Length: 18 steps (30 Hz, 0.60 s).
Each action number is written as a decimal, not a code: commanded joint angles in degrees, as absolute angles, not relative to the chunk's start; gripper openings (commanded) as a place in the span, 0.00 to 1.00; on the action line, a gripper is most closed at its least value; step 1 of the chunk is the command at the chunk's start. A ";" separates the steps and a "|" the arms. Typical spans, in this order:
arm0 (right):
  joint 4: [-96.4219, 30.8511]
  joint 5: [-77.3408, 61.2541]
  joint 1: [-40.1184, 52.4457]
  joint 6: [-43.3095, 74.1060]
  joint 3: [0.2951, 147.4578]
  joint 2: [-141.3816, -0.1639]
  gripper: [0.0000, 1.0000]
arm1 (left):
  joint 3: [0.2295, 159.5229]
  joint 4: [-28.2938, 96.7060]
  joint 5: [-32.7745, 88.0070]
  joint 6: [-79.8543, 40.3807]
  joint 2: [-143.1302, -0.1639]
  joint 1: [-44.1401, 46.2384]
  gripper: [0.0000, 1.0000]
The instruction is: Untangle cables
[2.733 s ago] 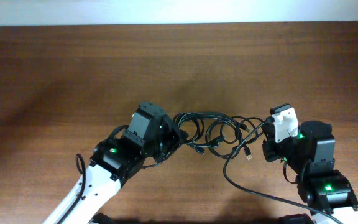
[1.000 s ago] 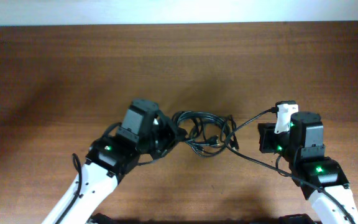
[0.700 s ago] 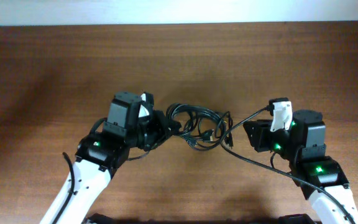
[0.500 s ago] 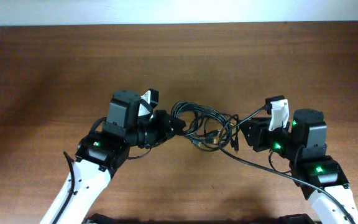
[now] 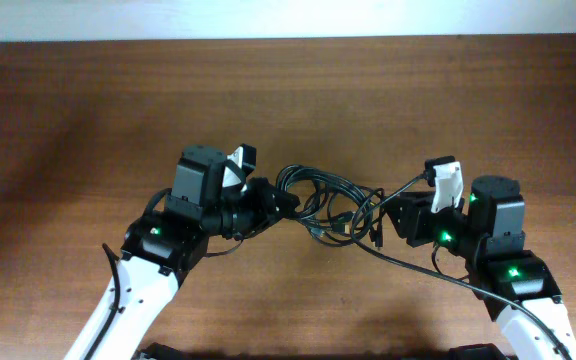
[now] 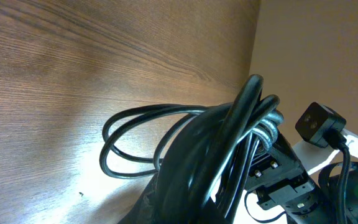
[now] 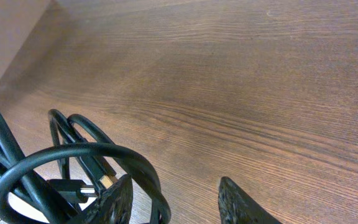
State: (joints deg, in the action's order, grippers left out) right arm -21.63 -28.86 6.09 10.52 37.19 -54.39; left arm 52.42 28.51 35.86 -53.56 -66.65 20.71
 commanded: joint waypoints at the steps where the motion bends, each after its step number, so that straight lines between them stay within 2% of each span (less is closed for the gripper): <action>1: -20.27 -32.84 5.98 7.70 38.06 -54.54 0.44 | 53.95 28.29 37.76 -53.82 -66.65 20.45 0.00; 18: -12.53 -34.06 5.98 7.75 38.06 -59.46 0.43 | 53.95 27.70 38.85 -56.34 -66.63 21.76 0.00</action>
